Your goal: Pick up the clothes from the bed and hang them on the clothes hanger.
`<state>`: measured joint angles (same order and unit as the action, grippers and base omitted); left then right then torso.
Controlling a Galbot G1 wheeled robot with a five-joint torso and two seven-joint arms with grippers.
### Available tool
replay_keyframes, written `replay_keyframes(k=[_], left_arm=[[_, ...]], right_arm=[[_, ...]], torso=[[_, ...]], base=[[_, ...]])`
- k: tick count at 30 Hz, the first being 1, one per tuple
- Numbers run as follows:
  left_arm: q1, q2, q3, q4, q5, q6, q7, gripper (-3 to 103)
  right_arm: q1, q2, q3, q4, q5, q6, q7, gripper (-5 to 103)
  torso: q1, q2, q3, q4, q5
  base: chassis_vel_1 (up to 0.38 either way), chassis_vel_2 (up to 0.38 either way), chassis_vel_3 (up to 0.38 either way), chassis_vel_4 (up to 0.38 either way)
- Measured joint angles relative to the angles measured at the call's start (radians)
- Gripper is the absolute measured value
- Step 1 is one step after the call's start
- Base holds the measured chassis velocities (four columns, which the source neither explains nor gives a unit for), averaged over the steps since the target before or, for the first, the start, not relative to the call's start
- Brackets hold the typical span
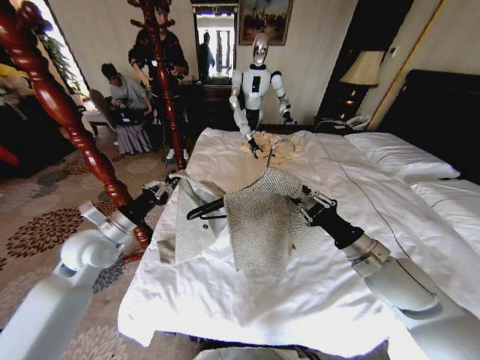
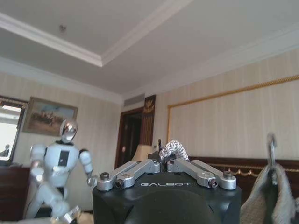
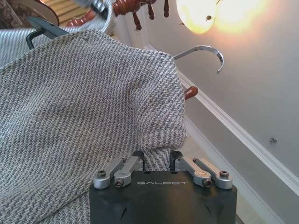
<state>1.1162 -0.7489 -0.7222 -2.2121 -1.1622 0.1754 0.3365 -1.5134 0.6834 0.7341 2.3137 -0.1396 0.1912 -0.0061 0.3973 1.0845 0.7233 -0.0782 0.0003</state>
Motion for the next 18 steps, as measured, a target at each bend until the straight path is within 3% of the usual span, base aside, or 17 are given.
replay_keyframes(k=[5, 18], left_arm=[[0.009, 0.067, -0.088, -0.12, -0.11, 0.021, -0.011, 2], [0.027, 0.076, -0.064, -0.255, -0.099, 0.054, 0.011, 2]], right_arm=[[-0.003, 0.013, -0.019, -0.011, -0.036, -0.031, 0.03, 25], [-0.014, 0.033, -0.049, -0.027, -0.064, -0.036, 0.033, 25]], torso=[[0.0, 0.0, 0.0, 0.0001, 0.0], [0.0, 0.0, 0.0, 0.0001, -0.0001]], base=[[0.0, 0.0, 0.0, 0.0], [0.0, 0.0, 0.0, 0.0]])
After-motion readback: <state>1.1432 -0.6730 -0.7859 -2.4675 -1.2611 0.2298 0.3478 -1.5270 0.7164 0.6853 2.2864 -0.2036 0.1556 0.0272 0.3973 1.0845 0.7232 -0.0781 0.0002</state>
